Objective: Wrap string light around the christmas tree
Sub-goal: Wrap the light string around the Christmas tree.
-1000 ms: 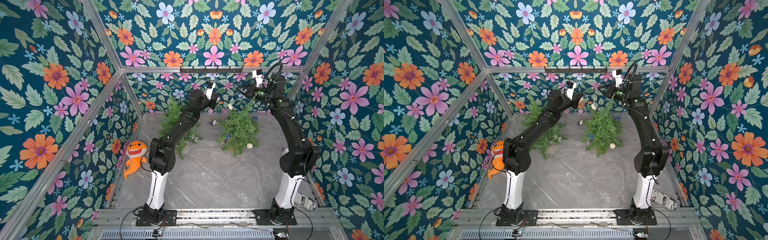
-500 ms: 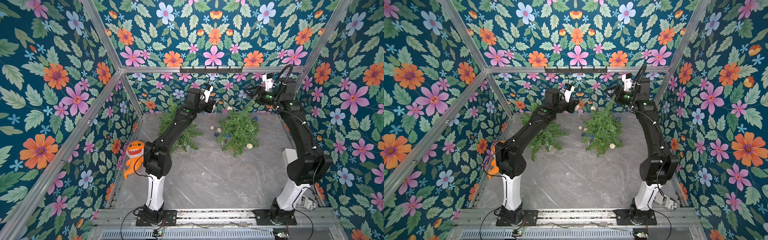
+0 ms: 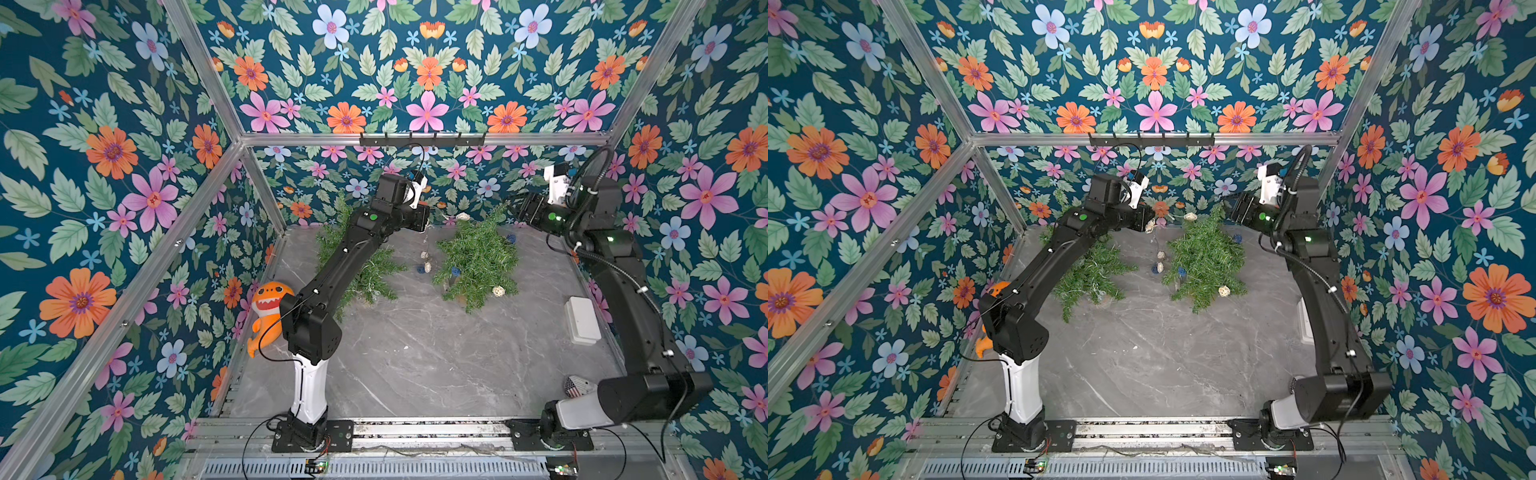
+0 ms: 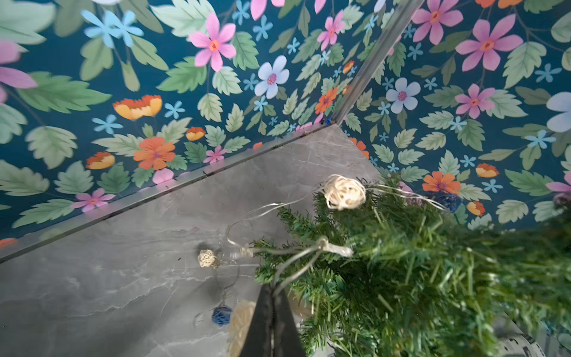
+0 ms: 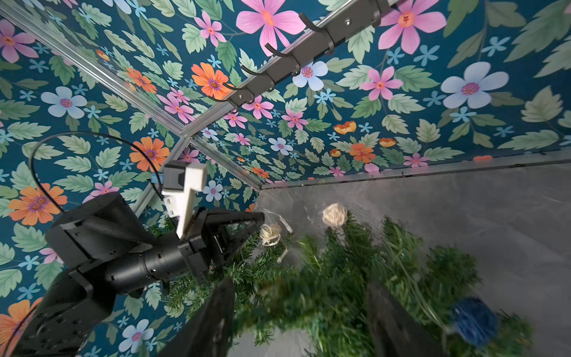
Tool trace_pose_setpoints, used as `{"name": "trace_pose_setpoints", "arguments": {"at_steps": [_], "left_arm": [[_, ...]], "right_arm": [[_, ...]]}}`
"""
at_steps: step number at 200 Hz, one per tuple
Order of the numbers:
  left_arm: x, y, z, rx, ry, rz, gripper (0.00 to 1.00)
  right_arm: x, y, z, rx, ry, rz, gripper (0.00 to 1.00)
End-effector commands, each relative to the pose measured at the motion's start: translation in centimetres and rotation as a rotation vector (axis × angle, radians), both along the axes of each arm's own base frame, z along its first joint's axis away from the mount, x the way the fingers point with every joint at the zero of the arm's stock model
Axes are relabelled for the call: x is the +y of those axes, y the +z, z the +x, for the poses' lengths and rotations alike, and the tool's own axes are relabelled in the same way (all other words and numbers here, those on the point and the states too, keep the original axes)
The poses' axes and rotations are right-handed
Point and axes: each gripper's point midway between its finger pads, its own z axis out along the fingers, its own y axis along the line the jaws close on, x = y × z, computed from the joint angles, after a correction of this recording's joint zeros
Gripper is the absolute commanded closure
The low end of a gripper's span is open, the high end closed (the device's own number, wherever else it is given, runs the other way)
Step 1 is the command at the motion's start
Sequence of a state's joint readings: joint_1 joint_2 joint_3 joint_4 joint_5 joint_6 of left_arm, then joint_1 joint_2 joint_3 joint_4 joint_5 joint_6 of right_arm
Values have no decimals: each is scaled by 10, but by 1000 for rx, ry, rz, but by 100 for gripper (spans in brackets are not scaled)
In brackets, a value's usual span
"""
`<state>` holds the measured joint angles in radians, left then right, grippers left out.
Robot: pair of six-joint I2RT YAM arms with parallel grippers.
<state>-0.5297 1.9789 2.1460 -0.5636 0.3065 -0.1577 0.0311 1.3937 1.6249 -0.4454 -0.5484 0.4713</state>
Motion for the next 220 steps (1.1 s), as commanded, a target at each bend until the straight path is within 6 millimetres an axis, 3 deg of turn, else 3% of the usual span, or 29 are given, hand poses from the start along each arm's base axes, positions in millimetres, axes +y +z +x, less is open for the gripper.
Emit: {"name": "trace_pose_setpoints", "arguments": {"at_steps": [1,28,42,97,115,140,165,196,220], "left_arm": [[5,1,-8,31,14,7,100],[6,-3,-20,57,10,14,100],[12,-12,-25,76,24,35,100],[13,-14,-43,107,2,51,100],[19,-7,-51,103,6,59,100],[25,6,-63,86,9,48,100],[22,11,-78,83,-13,44,100],[23,9,-88,89,-23,46,100],[25,11,-91,86,-23,41,100]], "right_arm": [[-5,-21,-18,21,-64,-93,34],[19,-63,-51,99,-56,-227,35],[21,-83,-63,136,-75,-245,36],[53,-126,-111,74,-27,-301,44],[80,-140,-117,44,48,-271,46],[133,-157,-115,-60,132,-262,46],[179,-159,-102,-179,165,-305,44],[201,-147,-70,-280,85,-217,42],[218,-155,-49,-296,62,-212,40]]}}
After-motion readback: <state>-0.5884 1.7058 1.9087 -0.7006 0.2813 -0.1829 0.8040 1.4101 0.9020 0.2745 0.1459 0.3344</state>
